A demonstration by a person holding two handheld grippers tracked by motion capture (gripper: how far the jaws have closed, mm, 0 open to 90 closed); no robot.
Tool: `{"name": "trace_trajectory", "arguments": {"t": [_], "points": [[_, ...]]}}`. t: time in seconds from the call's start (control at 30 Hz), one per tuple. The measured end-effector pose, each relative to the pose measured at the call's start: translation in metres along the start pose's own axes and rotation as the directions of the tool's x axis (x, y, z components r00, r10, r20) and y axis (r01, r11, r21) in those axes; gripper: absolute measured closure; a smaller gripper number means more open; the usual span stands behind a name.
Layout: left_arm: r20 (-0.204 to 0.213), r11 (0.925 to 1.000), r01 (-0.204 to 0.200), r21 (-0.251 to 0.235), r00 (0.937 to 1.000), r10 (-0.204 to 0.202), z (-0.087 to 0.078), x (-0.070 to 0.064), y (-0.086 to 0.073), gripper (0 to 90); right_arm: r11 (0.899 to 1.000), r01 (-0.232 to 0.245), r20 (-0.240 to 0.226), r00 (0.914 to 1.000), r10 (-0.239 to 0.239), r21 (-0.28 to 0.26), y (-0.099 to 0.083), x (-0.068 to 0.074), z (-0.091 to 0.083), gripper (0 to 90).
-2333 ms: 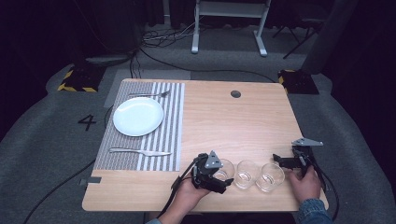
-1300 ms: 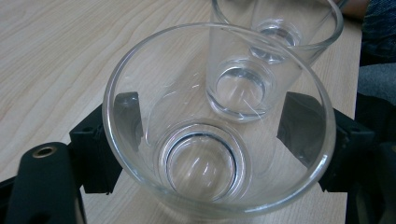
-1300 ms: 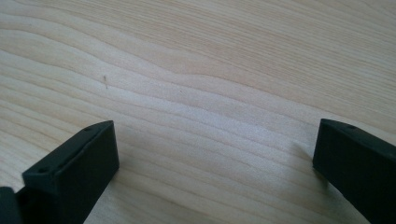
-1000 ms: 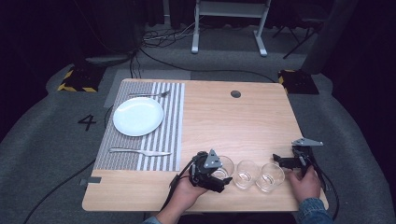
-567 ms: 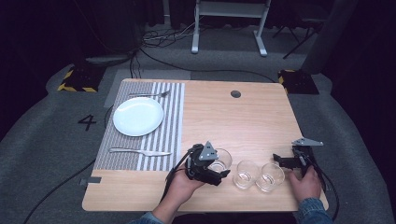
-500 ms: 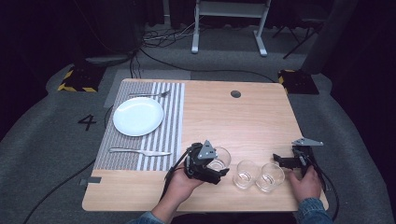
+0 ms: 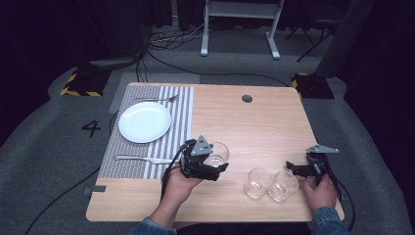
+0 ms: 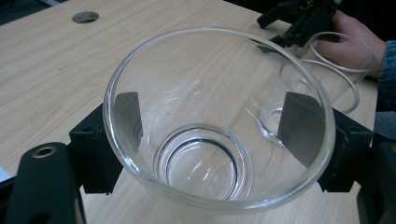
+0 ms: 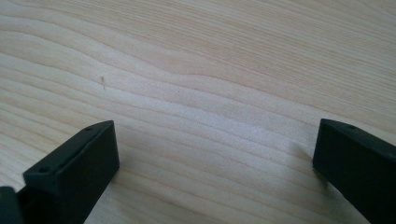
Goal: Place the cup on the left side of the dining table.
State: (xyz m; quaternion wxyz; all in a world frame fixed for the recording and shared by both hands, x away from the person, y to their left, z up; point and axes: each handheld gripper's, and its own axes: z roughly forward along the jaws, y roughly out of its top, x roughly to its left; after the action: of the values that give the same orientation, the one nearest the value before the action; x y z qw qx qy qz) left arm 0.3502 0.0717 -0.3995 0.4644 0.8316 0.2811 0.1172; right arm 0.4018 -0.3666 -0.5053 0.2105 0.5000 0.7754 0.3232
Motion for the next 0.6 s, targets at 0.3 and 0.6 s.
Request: {"name": "trace_trajectory", "arguments": {"t": [0.3,0.6], "points": [[-0.109,0.9989,0.03,-0.034,0.9935,-0.034,-0.021,0.022,-0.003,19.4,1.0,-0.005,0.003,1.0,0.005,0.001,0.0,0.0,0.0,0.7],[-0.175,0.9946,0.081,-0.065,0.9803,-0.091,-0.035,0.044,-0.01,19.3,1.0,-0.006,0.004,1.0,0.006,0.001,0.0,0.0,0.0,0.7]]}}
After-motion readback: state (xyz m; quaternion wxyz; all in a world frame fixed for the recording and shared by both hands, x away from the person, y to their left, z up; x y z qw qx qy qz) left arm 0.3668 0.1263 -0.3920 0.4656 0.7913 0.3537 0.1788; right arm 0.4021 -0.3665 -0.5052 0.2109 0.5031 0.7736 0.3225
